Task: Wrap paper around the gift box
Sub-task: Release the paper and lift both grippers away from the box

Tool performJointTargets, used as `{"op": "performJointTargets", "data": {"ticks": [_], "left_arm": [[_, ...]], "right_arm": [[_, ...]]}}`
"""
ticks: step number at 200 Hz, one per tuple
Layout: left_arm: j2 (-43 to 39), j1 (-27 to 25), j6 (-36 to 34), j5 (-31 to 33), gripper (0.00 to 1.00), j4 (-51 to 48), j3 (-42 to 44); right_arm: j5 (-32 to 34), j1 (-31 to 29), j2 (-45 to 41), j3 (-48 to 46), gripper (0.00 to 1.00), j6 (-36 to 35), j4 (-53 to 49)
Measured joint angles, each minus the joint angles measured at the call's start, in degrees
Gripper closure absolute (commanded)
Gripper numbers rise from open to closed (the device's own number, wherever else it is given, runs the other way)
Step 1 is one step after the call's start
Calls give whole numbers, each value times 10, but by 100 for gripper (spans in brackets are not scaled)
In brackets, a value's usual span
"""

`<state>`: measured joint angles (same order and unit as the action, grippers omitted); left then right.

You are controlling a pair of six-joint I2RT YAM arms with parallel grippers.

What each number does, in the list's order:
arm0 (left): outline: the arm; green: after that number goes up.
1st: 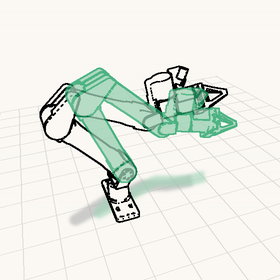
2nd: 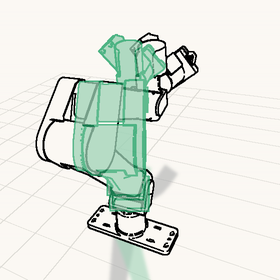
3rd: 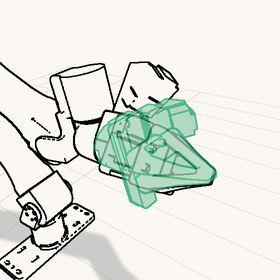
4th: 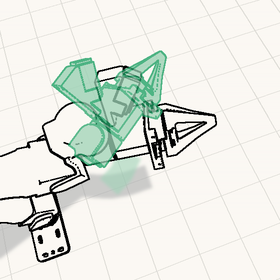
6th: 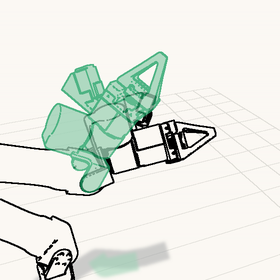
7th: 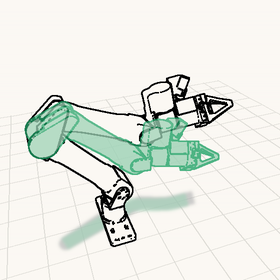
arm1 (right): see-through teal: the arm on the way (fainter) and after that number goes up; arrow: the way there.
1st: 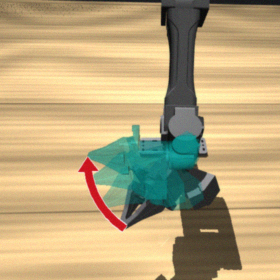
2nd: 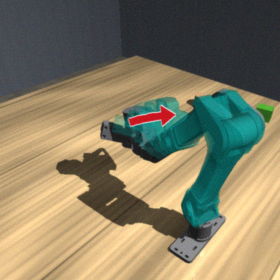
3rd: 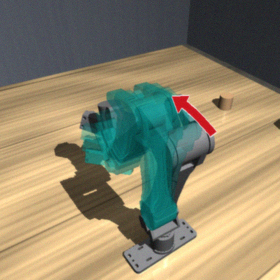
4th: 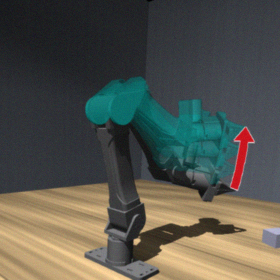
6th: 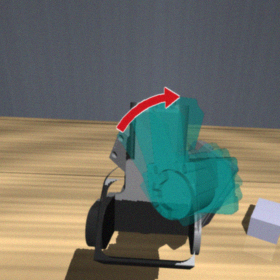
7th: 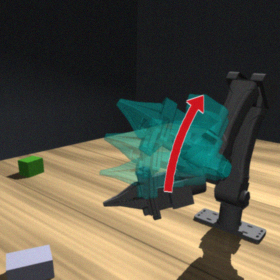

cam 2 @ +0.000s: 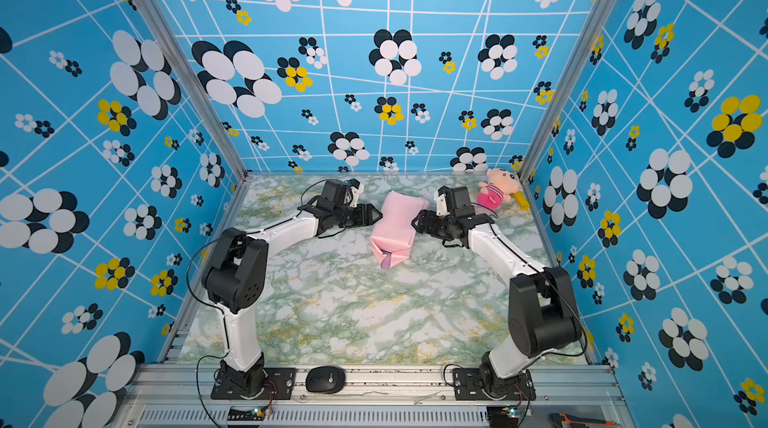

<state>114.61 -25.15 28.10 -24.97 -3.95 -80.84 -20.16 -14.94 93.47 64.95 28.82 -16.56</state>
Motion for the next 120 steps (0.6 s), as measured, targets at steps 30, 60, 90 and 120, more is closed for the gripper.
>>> {"op": "performJointTargets", "data": {"ticks": [30,60,90,120], "left_arm": [[25,-2,6,-19,32,-16,-7],[27,-9,12,-34,41,-17,-11],[39,-22,13,-43,53,-14,-20],[43,-28,13,-39,56,-17,-20]], "right_arm": [[-24,0,57,14,29,66,0],[-42,0,69,16,37,98,13],[-53,-4,75,17,54,118,34],[-54,-7,76,12,61,128,38]]}}
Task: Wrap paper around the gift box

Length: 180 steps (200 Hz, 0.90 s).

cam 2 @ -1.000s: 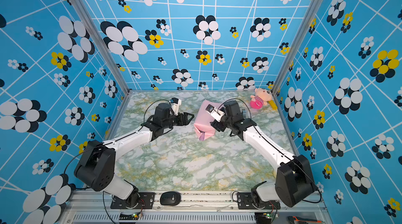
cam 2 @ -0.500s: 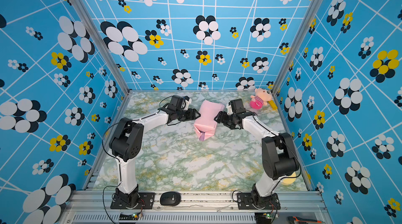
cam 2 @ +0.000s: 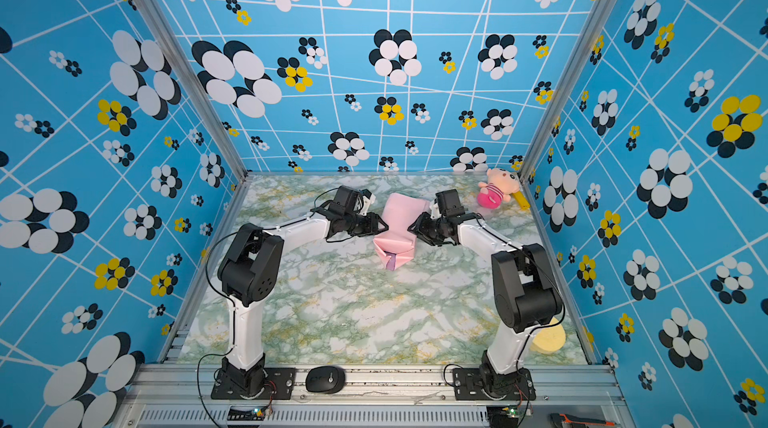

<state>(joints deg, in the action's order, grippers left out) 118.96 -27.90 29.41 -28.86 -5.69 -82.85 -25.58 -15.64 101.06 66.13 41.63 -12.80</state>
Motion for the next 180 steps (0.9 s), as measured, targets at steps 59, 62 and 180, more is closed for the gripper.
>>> {"op": "performJointTargets", "data": {"ticks": [59,62,180], "left_arm": [[-17,-7,0,4,55,12,30],[-21,-8,0,5,55,13,34],[-317,50,61,25,39,22,264]], "right_arm": [[14,-35,-51,-90,62,37,28],[16,-38,-56,-96,62,41,30],[191,-76,-266,-28,31,-168,-173]]}}
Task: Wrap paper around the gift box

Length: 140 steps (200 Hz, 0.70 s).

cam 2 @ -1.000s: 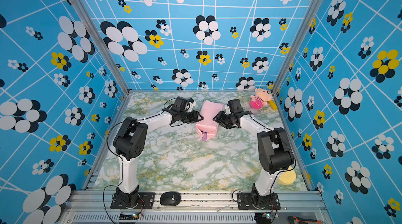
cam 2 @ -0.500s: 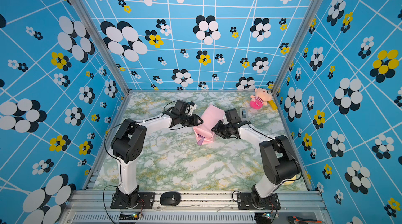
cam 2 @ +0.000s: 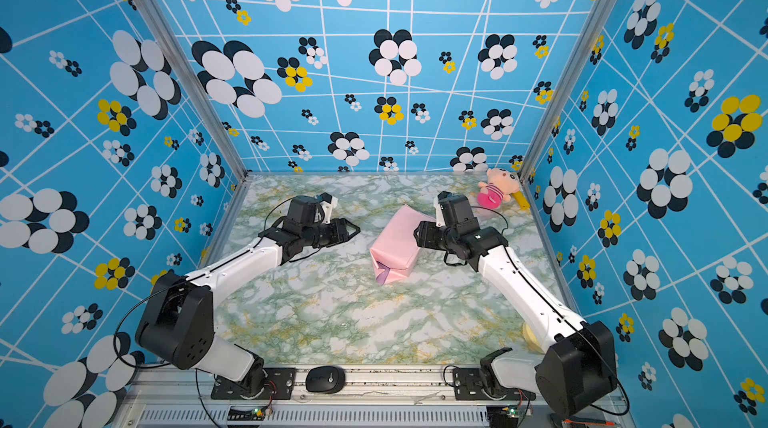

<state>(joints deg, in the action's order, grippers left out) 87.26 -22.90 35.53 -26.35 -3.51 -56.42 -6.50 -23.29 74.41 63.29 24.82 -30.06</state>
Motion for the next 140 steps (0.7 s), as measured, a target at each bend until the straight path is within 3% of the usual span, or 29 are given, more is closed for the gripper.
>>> {"op": "performJointTargets", "data": {"ticks": [24,92,140], "left_arm": [[25,0,-4,-16,37,-13,-9],[175,-26,-21,-56,38,-8,-113],[212,-36,-21,-69,42,-1,-140]], "right_arm": [[-30,7,23,-2,29,4,-11],[-104,12,106,-48,27,99,24],[-128,23,171,-38,32,110,61]]}}
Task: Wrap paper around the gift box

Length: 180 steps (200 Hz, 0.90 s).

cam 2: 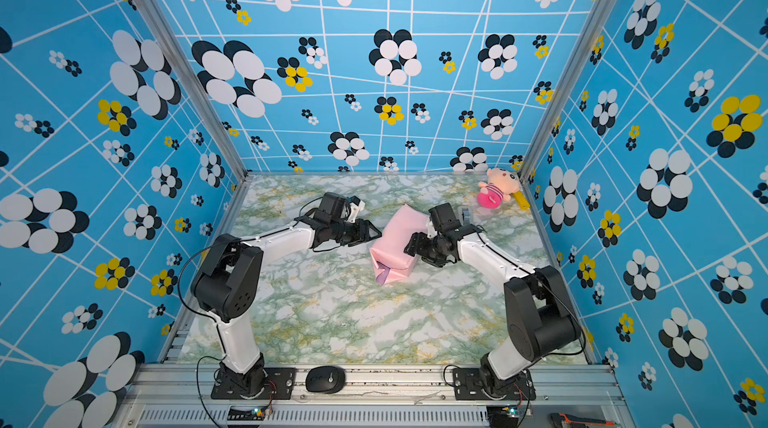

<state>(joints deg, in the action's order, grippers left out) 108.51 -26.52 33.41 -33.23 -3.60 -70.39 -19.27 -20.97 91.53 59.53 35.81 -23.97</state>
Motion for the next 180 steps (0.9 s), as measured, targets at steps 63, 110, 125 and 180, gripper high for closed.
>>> {"op": "performJointTargets", "data": {"ticks": [63,110,125,180], "left_arm": [[-6,-17,3,-9,44,28,30],[-52,-38,22,-2,43,47,112],[-72,-52,31,3,43,59,138],[-149,-108,49,44,41,86,195]], "right_arm": [[-38,12,61,73,38,-16,7],[-72,16,138,149,39,-39,7],[-85,16,170,187,39,-47,5],[-115,18,251,288,29,-74,4]]}}
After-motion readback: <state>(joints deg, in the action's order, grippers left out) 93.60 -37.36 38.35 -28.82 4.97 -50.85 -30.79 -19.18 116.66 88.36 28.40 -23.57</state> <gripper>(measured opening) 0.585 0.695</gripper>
